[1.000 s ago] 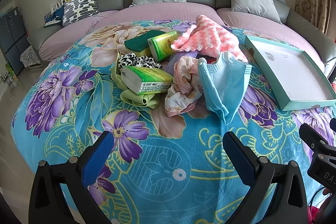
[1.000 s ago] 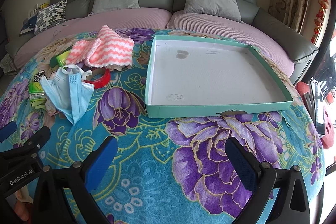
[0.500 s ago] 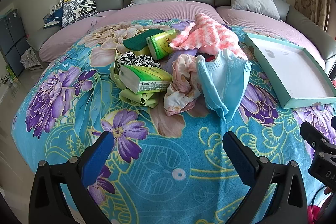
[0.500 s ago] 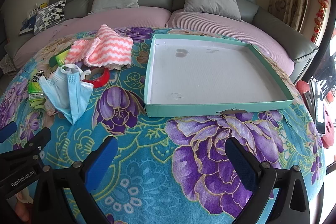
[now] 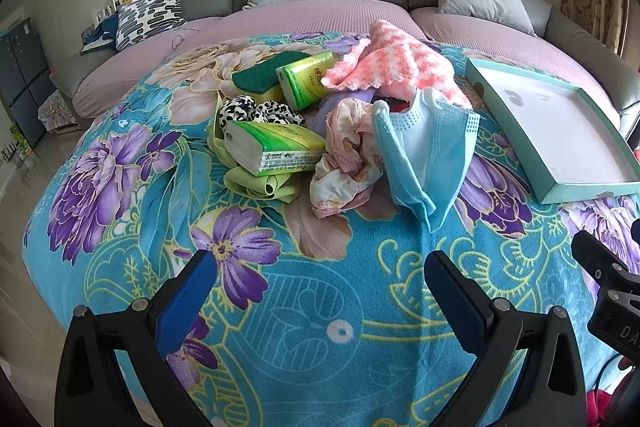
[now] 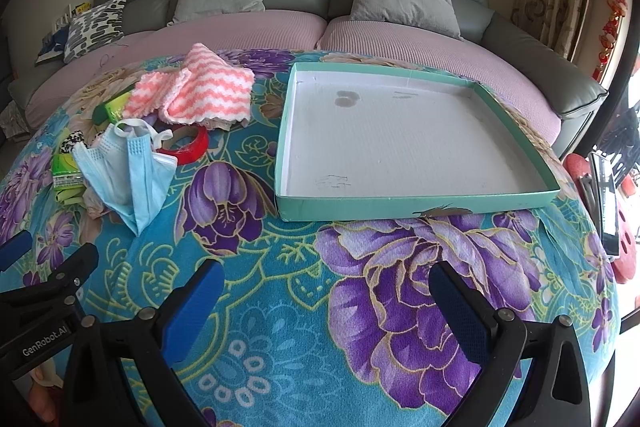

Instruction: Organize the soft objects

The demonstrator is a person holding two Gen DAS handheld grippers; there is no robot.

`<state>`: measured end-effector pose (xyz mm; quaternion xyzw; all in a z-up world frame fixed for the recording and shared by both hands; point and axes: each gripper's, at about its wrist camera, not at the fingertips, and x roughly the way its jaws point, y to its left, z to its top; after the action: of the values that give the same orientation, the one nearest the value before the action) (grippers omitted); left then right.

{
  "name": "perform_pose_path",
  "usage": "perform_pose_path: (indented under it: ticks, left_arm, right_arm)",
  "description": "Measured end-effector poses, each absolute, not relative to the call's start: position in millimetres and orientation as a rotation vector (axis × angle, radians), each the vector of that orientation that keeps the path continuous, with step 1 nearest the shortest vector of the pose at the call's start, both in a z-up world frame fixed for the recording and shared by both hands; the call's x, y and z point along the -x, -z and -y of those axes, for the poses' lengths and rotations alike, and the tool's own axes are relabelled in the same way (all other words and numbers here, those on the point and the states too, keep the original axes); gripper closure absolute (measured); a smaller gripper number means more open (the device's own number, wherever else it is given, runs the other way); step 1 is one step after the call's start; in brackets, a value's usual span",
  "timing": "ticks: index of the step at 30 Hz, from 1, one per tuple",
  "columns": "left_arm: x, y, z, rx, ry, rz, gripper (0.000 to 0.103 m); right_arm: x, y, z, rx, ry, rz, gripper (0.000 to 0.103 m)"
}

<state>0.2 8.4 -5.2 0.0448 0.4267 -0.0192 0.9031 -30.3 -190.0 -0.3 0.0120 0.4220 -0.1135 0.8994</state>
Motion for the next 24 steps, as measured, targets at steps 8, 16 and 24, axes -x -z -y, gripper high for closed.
perform_pose_path:
  ticks: [8, 16, 24]
  left_arm:
    - [-0.8, 5.4, -7.0, -0.100, 0.039, -0.886, 0.000]
    - [-1.0, 5.2, -6.5, -0.100, 0.039, -0.887, 0.000]
    - [-0.9, 6.9, -5.6, -0.098, 0.042, -0.891, 0.000]
  right_arm:
    - [29.6, 0.7, 189.6, -0.024, 0.235, -0.877, 0.000]
    - [29.3, 0.5, 189.8, -0.024, 0.235, -0.877, 0.000]
    - [29.3, 0.4, 190.0, -0.024, 0.235, -0.878, 0.000]
